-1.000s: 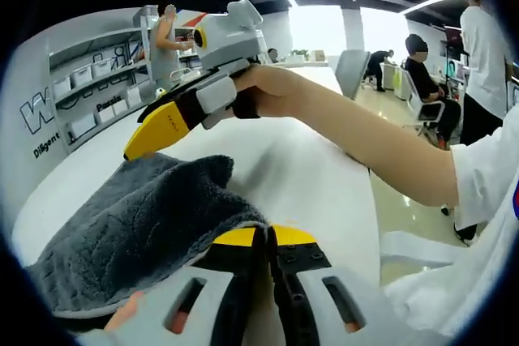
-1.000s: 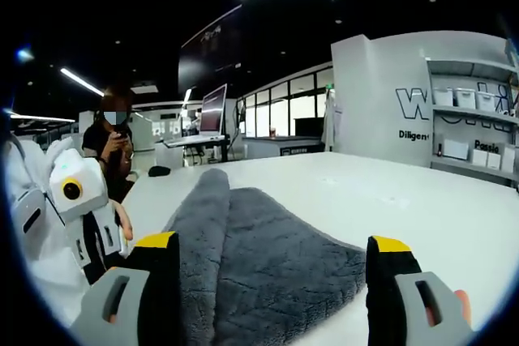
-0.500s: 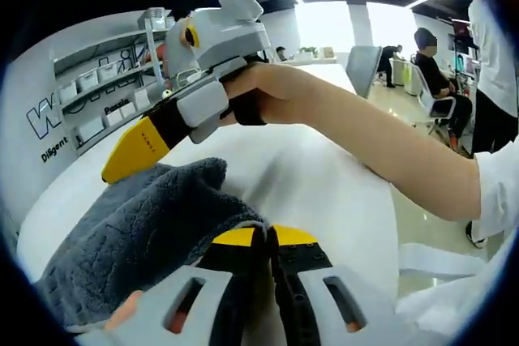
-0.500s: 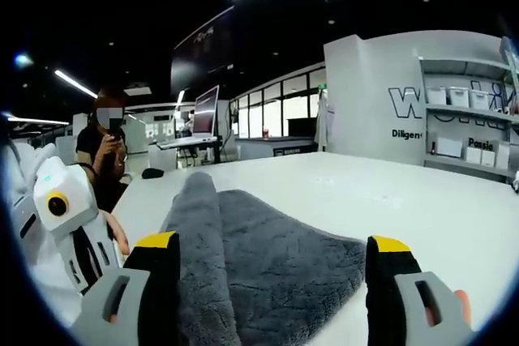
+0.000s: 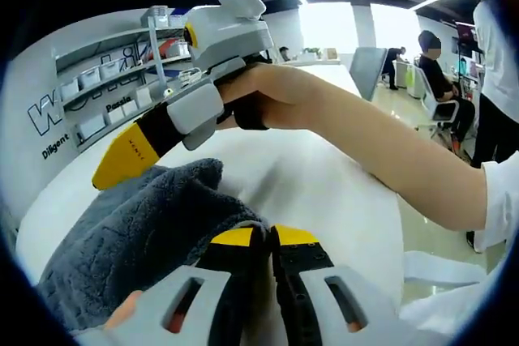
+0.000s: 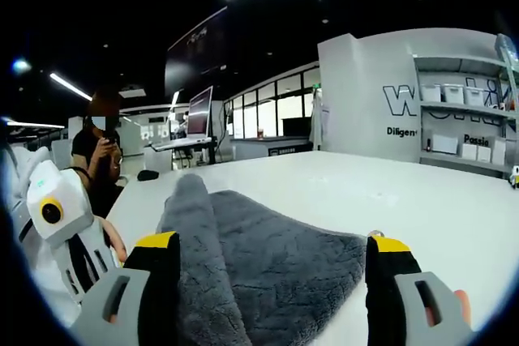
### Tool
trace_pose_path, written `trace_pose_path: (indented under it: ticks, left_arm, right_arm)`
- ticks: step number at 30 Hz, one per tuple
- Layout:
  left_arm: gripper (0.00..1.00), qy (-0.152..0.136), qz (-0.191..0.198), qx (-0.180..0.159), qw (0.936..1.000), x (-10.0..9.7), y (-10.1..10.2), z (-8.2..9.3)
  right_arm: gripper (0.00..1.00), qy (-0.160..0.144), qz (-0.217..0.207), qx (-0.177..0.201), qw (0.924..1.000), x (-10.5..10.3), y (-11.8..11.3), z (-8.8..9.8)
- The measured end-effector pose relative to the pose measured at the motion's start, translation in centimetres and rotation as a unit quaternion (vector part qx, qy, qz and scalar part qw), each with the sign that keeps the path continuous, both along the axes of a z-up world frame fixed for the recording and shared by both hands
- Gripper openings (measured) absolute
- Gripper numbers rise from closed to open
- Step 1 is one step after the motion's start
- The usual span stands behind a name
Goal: Open the folded towel by lifting each exposed corner and separating the folded layers until the towel lies flat within the target outline without major curled edges
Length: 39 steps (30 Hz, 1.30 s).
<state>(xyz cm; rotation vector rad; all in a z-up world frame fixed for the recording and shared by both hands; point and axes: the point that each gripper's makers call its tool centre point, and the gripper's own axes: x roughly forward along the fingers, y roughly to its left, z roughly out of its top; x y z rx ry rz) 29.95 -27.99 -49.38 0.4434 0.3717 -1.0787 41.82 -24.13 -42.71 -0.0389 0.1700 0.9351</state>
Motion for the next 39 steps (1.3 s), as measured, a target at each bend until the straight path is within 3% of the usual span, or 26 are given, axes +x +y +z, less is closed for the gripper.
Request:
trace_pose_path:
  ticks: [11,17,23,30,39]
  left_arm:
    - [0.10,0.009,-0.006,-0.007,0.9999,-0.2,0.0,0.2]
    - [0.11,0.013,-0.020,-0.032,0.9992,-1.1,0.4,2.0]
    - [0.17,-0.002,-0.027,-0.060,0.9978,-2.3,1.6,4.6]
    - [0.25,-0.006,-0.040,-0.100,0.9941,-4.0,4.4,7.3]
    - [0.34,-0.004,-0.019,-0.158,0.9873,-3.8,9.9,10.1]
  right_arm:
    - [0.97,0.001,0.000,0.000,1.0000,0.0,0.0,0.0]
    - [0.97,0.001,0.001,-0.002,1.0000,0.0,0.1,-0.1]
    - [0.97,0.003,0.002,-0.006,1.0000,0.1,0.2,-0.2]
    - [0.97,0.004,0.000,-0.005,1.0000,0.2,0.0,-0.2]
    - [0.97,0.003,0.000,-0.006,1.0000,0.4,0.0,-0.1]
